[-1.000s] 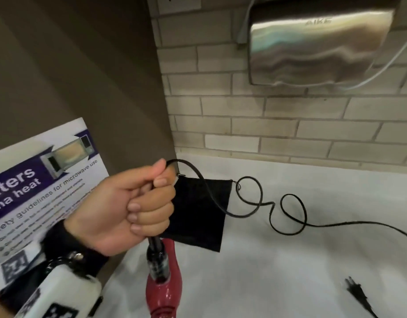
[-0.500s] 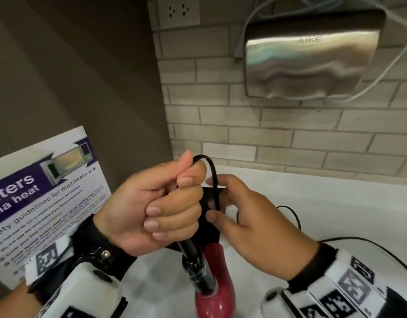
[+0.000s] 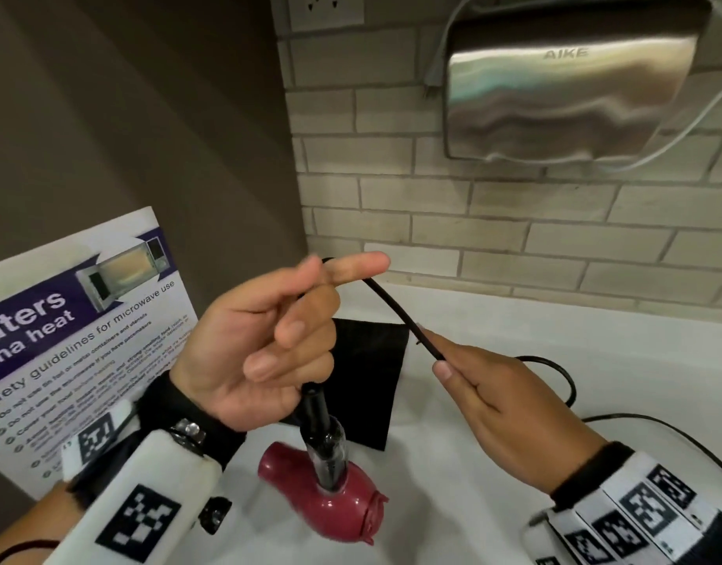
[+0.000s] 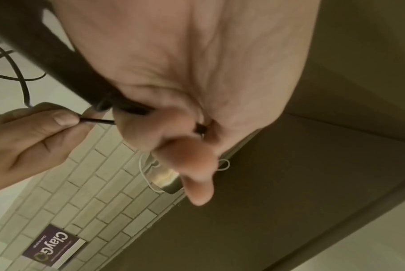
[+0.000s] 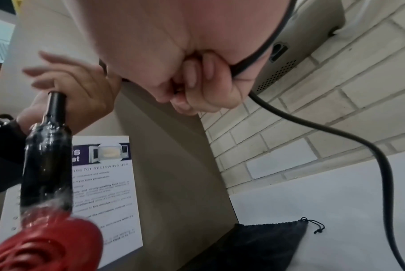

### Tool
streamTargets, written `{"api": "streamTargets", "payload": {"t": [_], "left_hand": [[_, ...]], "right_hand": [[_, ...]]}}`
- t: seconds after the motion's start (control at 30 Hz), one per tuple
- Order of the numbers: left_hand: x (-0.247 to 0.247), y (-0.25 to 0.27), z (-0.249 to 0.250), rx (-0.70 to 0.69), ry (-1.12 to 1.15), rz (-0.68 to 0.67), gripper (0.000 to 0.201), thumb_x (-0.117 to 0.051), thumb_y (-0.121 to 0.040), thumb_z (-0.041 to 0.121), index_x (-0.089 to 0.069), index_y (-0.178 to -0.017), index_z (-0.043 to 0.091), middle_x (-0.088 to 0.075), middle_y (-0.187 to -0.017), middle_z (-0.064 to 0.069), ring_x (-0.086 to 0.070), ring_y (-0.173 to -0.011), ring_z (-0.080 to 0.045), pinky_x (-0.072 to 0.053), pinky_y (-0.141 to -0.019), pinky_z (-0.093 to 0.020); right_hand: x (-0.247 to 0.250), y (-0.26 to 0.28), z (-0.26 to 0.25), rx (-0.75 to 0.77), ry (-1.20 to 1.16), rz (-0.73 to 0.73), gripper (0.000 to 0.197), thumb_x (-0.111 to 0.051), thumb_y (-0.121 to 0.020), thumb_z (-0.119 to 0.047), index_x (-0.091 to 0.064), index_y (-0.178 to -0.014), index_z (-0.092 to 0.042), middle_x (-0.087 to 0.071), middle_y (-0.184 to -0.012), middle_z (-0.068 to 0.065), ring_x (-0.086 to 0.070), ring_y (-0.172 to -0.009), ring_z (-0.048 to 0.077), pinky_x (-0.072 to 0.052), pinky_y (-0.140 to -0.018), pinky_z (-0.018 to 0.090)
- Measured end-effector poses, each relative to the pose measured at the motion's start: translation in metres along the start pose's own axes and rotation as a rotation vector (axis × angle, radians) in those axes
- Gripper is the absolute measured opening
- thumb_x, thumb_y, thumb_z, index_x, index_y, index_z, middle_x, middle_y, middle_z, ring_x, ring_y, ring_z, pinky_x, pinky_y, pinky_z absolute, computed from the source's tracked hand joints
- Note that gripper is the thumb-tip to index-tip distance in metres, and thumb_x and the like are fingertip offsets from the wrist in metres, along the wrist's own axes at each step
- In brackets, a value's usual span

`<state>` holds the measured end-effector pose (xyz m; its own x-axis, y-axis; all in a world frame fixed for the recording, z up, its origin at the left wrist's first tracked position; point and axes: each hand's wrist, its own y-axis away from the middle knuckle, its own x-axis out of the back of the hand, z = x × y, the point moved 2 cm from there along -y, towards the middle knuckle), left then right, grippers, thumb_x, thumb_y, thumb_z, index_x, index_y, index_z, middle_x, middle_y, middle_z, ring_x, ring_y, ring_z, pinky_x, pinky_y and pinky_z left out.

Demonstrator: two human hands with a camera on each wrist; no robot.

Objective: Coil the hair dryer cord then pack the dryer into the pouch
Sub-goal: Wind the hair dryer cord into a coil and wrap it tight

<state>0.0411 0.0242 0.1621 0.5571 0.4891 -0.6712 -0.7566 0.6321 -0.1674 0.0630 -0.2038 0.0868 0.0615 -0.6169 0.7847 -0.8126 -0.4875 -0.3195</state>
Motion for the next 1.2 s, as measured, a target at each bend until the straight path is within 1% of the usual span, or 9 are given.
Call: {"api": "streamTargets", "payload": {"t": [0.13,0.2,0.37,0.53,0.67,0.83,1.0,1.1,1.2], "left_hand": [[0.01,-0.008,-0.003,-0.002,-0.043,0.037,0.043,-0.033,-0.108,0.023,-0.056,-0.126,-0.008,-0.061,-0.061,-0.008,-0.053,-0.045,-0.015,-0.04,-0.043,-0.024],[0.014,-0.011,-0.003,-0.013,-0.013,0.014,0.04,-0.035,-0.106,0.014,-0.056,-0.126,-0.014,-0.074,-0.092,-0.024,-0.073,-0.085,-0.035,-0.06,-0.072,-0.035],[0.023,-0.019,-0.01,-0.036,0.01,0.001,0.04,-0.035,-0.098,0.007,-0.06,-0.119,-0.016,-0.07,-0.112,-0.035,-0.06,-0.122,-0.048,-0.048,-0.107,-0.052],[0.025,-0.024,-0.016,-0.117,-0.032,0.084,0.035,-0.041,-0.092,0.014,-0.072,-0.092,-0.002,-0.071,-0.065,-0.011,-0.076,-0.083,-0.033,-0.047,-0.107,-0.052],[0.022,-0.027,-0.019,-0.194,-0.013,0.121,0.037,-0.044,-0.099,0.019,-0.066,-0.119,-0.003,-0.061,-0.048,-0.001,-0.076,-0.073,-0.022,-0.055,-0.097,-0.043],[0.026,-0.027,-0.022,-0.243,-0.016,0.091,0.041,-0.039,-0.101,0.017,-0.063,-0.129,-0.002,-0.08,-0.104,-0.013,-0.066,-0.122,-0.03,-0.049,-0.108,-0.044],[0.026,-0.028,-0.026,-0.249,-0.104,0.116,0.046,-0.032,-0.104,0.02,-0.05,-0.141,0.0,-0.041,-0.158,-0.021,-0.034,-0.149,-0.034,-0.018,-0.124,-0.052],[0.023,-0.031,-0.037,-0.179,-0.419,0.153,0.047,-0.028,-0.107,0.022,-0.048,-0.141,-0.003,-0.049,-0.151,-0.021,-0.045,-0.142,-0.032,-0.028,-0.121,-0.051],[0.011,-0.035,-0.064,-0.014,-0.597,0.138,0.034,-0.043,-0.103,0.017,-0.065,-0.122,0.001,-0.073,-0.108,-0.017,-0.069,-0.103,-0.024,-0.054,-0.092,-0.035]], "right_hand": [[0.004,-0.001,0.002,-0.008,-0.036,0.048,0.043,-0.036,-0.102,-0.047,-0.042,-0.144,-0.049,-0.067,-0.104,-0.034,-0.062,-0.1,-0.006,-0.05,-0.086,0.02],[0.007,-0.003,0.0,0.001,-0.046,0.048,0.04,-0.038,-0.103,-0.044,-0.043,-0.142,-0.052,-0.072,-0.114,-0.018,-0.064,-0.107,0.002,-0.053,-0.091,0.03],[0.004,-0.007,0.004,0.028,0.0,0.038,0.033,-0.042,-0.103,-0.036,-0.057,-0.131,-0.044,-0.056,-0.077,-0.03,-0.055,-0.075,-0.003,-0.038,-0.063,0.017],[0.002,0.0,0.004,0.014,0.042,-0.008,0.037,-0.039,-0.103,-0.037,-0.053,-0.137,-0.041,-0.048,-0.072,-0.012,-0.054,-0.072,0.007,-0.049,-0.069,0.033],[-0.001,0.002,-0.003,0.054,0.11,-0.051,0.037,-0.038,-0.103,-0.037,-0.045,-0.139,-0.046,-0.049,-0.071,-0.013,-0.054,-0.071,0.006,-0.048,-0.065,0.033],[0.002,0.011,-0.015,0.093,0.25,-0.108,0.021,-0.033,-0.103,-0.041,-0.044,-0.12,-0.046,-0.039,-0.065,-0.017,-0.045,-0.059,0.004,-0.037,-0.056,0.031],[0.01,0.028,-0.044,0.209,0.499,-0.143,0.04,-0.033,-0.098,-0.041,-0.066,-0.118,-0.029,-0.06,-0.076,-0.013,-0.062,-0.056,0.017,-0.046,-0.044,0.03],[0.028,0.035,-0.074,0.354,0.583,-0.111,0.025,-0.049,-0.091,-0.032,-0.064,-0.073,-0.024,-0.053,-0.063,-0.009,-0.05,-0.044,0.018,-0.042,-0.036,0.032],[0.057,0.023,-0.093,0.434,0.526,-0.093,0.026,-0.045,-0.089,-0.038,-0.064,-0.073,-0.029,-0.055,-0.068,-0.011,-0.053,-0.051,0.015,-0.034,-0.044,0.026]]}}
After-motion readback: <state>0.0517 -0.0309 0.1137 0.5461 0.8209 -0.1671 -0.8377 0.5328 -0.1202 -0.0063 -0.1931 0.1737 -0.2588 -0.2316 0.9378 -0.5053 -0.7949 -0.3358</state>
